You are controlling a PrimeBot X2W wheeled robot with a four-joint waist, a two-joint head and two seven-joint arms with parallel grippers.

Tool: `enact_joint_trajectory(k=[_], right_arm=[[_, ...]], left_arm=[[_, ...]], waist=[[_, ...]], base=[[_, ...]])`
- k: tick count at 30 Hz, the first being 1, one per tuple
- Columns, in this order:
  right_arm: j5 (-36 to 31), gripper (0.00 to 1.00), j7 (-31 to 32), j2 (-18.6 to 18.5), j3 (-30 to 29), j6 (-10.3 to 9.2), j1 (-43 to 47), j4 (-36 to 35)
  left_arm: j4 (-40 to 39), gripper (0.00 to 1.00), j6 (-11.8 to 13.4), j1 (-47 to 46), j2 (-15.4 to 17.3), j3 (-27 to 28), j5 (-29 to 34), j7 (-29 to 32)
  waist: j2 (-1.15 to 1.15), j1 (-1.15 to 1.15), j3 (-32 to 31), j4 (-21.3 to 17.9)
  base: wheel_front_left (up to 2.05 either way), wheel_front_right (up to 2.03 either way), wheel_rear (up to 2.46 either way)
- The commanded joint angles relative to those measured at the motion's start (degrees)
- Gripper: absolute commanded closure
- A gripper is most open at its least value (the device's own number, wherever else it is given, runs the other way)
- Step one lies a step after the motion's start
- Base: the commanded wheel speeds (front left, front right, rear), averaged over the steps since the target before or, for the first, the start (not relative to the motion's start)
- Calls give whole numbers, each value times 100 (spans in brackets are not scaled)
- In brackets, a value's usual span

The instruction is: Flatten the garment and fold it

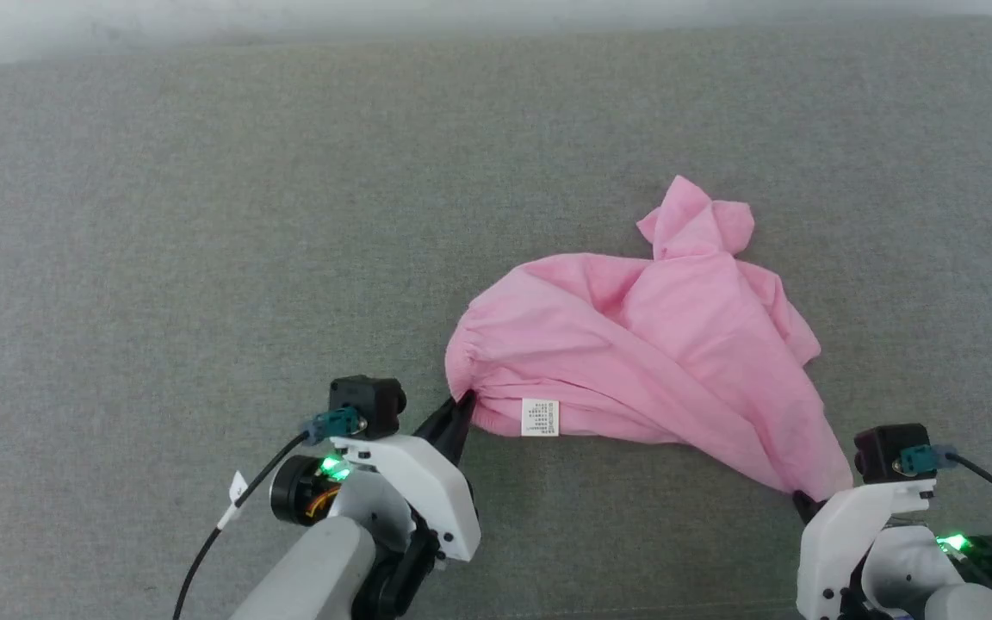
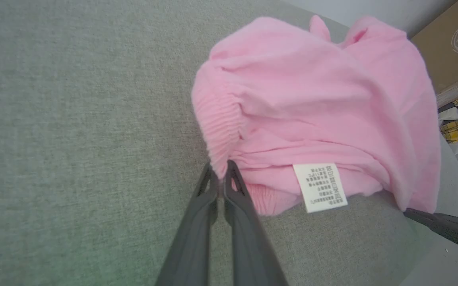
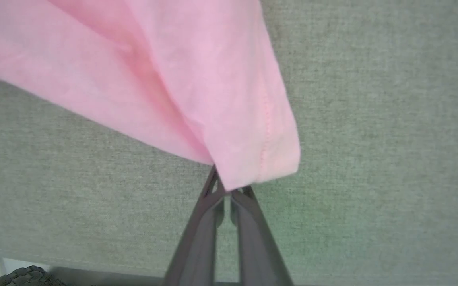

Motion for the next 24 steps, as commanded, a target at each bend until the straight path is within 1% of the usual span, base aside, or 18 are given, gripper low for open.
enact_joint_trajectory(k=[1, 6, 11, 14, 17, 21, 24], right_arm=[[24, 100, -74, 69, 5, 35, 107, 15], [-121, 100, -325, 69, -243, 35, 22, -380], [-337, 100, -246, 47, -348, 35, -244, -1012], [-348, 100, -17, -192, -207, 35, -638, -1373], [-212, 100, 299, -529, 62, 35, -1274, -1552], [58, 100, 656, -982, 471, 35, -2443, -1362], [350, 100, 827, -1187, 748, 35, -3450, -994]], left_arm=[[-38, 100, 26, 98, 54, 22, -23, -56], [-226, 100, -70, 96, 151, 39, -14, -193], [-787, 100, -359, -92, 321, 134, -196, -102], [-1202, 100, -544, -400, 527, 260, -355, 164], [-1538, 100, -659, -895, 766, 452, -513, 551], [-1722, 100, -731, -1776, 906, 821, -897, 1080], [-1605, 100, -695, -2583, 1032, 1011, -884, 1369]], waist=[[0, 0, -74, -33], [0, 0, -262, -70], [0, 0, -358, -70], [0, 0, -325, -85], [0, 0, -161, -122], [0, 0, 238, -158], [0, 0, 659, -190]], base=[[0, 0, 0], [0, 0, 0], [0, 0, 0], [0, 0, 0], [0, 0, 0], [0, 0, 0], [0, 0, 0]])
